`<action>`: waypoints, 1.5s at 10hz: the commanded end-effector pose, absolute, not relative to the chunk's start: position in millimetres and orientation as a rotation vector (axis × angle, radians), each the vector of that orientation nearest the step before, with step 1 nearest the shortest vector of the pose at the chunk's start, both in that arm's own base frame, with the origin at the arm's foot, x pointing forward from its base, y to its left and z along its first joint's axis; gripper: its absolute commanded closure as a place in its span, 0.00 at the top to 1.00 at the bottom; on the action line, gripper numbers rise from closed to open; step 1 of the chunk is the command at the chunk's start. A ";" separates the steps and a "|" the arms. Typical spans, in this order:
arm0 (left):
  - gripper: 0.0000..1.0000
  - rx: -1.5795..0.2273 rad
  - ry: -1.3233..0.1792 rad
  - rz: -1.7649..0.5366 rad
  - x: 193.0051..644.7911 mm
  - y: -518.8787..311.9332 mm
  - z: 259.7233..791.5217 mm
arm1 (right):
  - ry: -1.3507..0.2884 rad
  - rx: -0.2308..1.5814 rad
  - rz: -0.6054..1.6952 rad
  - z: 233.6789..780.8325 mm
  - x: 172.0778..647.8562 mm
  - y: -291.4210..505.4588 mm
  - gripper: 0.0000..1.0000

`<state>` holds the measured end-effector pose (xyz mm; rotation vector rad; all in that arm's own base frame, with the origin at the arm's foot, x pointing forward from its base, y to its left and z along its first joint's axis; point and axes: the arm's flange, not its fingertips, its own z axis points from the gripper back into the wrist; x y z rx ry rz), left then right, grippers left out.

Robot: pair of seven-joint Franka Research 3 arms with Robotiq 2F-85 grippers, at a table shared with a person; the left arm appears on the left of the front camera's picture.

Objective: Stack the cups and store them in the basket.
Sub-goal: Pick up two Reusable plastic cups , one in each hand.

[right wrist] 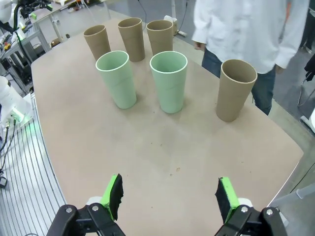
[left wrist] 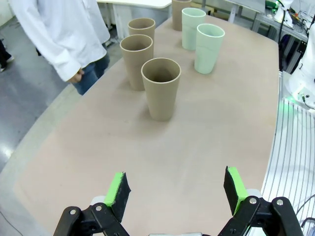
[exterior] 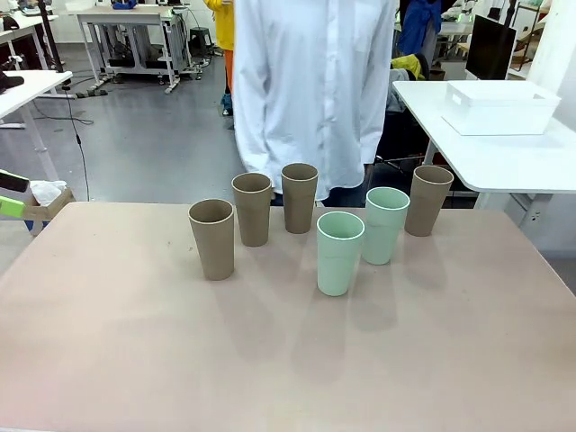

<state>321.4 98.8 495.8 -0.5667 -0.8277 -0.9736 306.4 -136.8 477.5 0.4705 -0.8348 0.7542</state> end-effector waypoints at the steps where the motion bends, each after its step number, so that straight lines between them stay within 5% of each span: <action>1: 1.00 -0.574 -0.853 -0.989 323.5 99.1 496.7 | -0.862 0.480 0.772 477.6 307.3 -139.0 1.00; 15: 1.00 -0.574 -0.853 -0.989 323.5 99.1 496.7 | -0.862 0.480 0.772 477.6 307.3 -139.0 1.00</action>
